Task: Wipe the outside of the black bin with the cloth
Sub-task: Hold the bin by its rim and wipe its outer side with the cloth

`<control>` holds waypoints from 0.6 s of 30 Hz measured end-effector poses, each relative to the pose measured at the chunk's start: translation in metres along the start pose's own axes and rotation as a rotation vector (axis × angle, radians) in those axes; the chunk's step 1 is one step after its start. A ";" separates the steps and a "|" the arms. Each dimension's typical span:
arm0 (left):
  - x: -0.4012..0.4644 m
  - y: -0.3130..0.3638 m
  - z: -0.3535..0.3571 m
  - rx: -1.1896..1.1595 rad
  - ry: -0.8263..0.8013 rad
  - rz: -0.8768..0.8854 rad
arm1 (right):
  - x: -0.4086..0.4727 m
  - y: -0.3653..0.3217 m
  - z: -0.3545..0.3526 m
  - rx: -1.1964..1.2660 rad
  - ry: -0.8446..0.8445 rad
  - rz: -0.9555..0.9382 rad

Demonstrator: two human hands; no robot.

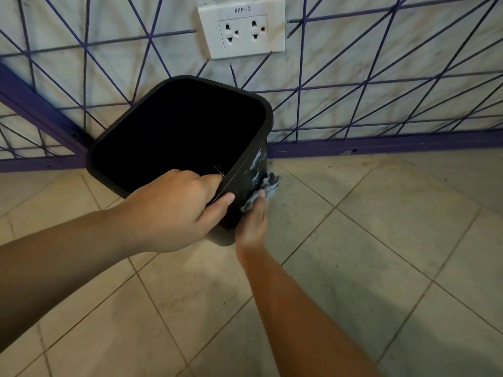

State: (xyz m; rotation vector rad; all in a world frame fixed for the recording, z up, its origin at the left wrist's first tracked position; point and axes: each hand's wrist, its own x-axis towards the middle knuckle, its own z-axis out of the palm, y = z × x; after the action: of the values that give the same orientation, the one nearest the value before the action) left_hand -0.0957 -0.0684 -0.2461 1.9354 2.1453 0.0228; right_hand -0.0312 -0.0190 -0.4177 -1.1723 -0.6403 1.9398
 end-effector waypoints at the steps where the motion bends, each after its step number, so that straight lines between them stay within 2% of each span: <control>1: 0.000 0.000 0.000 0.002 0.006 0.006 | 0.010 0.002 0.001 0.012 0.036 0.018; 7: -0.001 -0.003 0.001 -0.009 0.006 0.022 | -0.002 0.010 0.003 -0.044 -0.011 -0.047; 10: -0.002 -0.003 0.001 0.004 0.020 0.032 | 0.028 0.014 0.000 -0.002 0.054 0.007; 15: -0.001 -0.002 -0.001 0.024 0.002 0.047 | 0.013 0.011 -0.001 -0.040 0.021 -0.045; 18: -0.001 -0.003 -0.001 0.024 0.019 0.050 | 0.026 0.011 0.000 0.000 0.021 -0.011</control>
State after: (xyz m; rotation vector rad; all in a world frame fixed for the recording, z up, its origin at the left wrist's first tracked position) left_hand -0.0983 -0.0696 -0.2456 2.0095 2.1183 0.0256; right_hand -0.0422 -0.0048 -0.4390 -1.1852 -0.6342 1.9162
